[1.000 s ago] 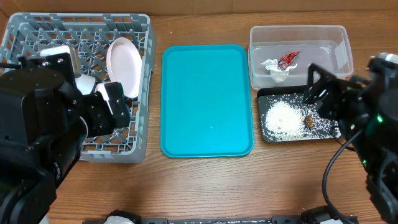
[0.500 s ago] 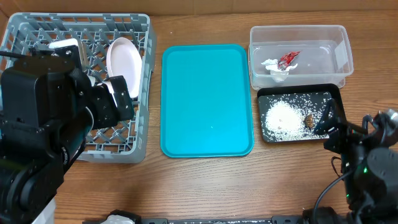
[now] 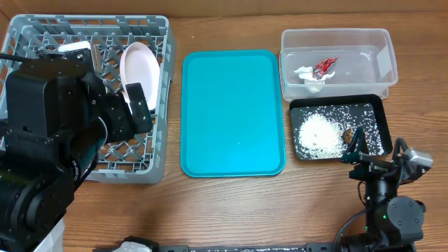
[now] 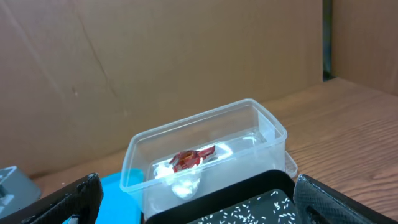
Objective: Sort waste into correct bins and load items into the dishwasher
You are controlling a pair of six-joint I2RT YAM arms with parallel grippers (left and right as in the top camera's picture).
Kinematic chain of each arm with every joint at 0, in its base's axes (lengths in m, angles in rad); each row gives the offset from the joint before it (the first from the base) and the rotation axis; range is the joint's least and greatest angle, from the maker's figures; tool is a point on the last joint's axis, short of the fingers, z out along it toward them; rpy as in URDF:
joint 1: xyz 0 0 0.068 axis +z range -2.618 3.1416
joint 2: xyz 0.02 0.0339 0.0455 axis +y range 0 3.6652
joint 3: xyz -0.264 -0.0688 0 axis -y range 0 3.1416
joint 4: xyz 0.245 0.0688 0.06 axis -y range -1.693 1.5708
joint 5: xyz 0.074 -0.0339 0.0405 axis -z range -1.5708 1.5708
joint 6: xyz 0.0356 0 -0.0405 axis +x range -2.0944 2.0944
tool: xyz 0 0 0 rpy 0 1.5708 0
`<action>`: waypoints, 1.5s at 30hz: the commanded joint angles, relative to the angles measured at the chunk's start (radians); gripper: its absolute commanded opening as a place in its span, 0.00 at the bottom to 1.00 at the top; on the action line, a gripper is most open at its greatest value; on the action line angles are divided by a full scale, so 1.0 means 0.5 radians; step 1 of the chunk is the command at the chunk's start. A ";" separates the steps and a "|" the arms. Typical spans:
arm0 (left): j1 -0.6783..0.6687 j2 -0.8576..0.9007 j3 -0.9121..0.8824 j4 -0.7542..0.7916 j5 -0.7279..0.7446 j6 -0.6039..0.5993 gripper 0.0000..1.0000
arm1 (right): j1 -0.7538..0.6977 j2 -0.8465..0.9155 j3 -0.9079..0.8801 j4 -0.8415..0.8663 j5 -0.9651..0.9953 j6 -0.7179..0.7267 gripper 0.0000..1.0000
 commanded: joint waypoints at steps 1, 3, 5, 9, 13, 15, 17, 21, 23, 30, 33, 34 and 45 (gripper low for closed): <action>0.010 0.007 0.008 0.002 0.023 -0.015 1.00 | -0.007 -0.087 -0.127 0.073 0.008 -0.044 1.00; 0.010 0.007 0.008 0.001 0.023 -0.015 1.00 | -0.007 -0.128 -0.215 0.180 0.008 -0.044 1.00; 0.010 0.006 0.008 0.002 0.023 -0.015 1.00 | -0.007 -0.185 -0.307 0.287 0.008 -0.044 1.00; 0.010 0.007 0.008 0.001 0.023 -0.015 1.00 | -0.007 -0.321 -0.469 0.454 0.007 -0.044 1.00; 0.010 0.007 0.008 0.001 0.023 -0.015 1.00 | -0.007 -0.336 -0.592 0.614 0.007 -0.043 1.00; 0.010 0.007 0.008 0.002 0.023 -0.014 1.00 | -0.007 -0.336 -0.647 0.675 0.007 -0.043 1.00; 0.010 0.007 0.008 0.002 0.023 -0.014 1.00 | -0.005 -0.336 -0.652 0.633 0.007 -0.043 1.00; 0.010 0.007 0.008 0.001 0.023 -0.015 1.00 | -0.005 -0.336 -0.653 0.620 0.007 -0.043 1.00; 0.010 0.007 0.008 0.002 0.023 -0.015 1.00 | -0.005 -0.336 -0.653 0.610 0.007 -0.043 1.00; 0.010 0.007 0.008 0.002 0.023 -0.015 1.00 | -0.005 -0.331 -0.652 0.424 0.006 -0.043 1.00; 0.010 0.007 0.008 0.002 0.023 -0.015 1.00 | -0.005 -0.330 -0.652 0.422 0.006 -0.043 1.00; 0.010 0.007 0.008 0.002 0.023 -0.015 1.00 | -0.005 -0.330 -0.652 0.422 0.007 -0.043 1.00; 0.010 0.007 0.008 0.001 0.023 -0.015 1.00 | -0.005 -0.330 -0.652 0.422 0.007 -0.043 1.00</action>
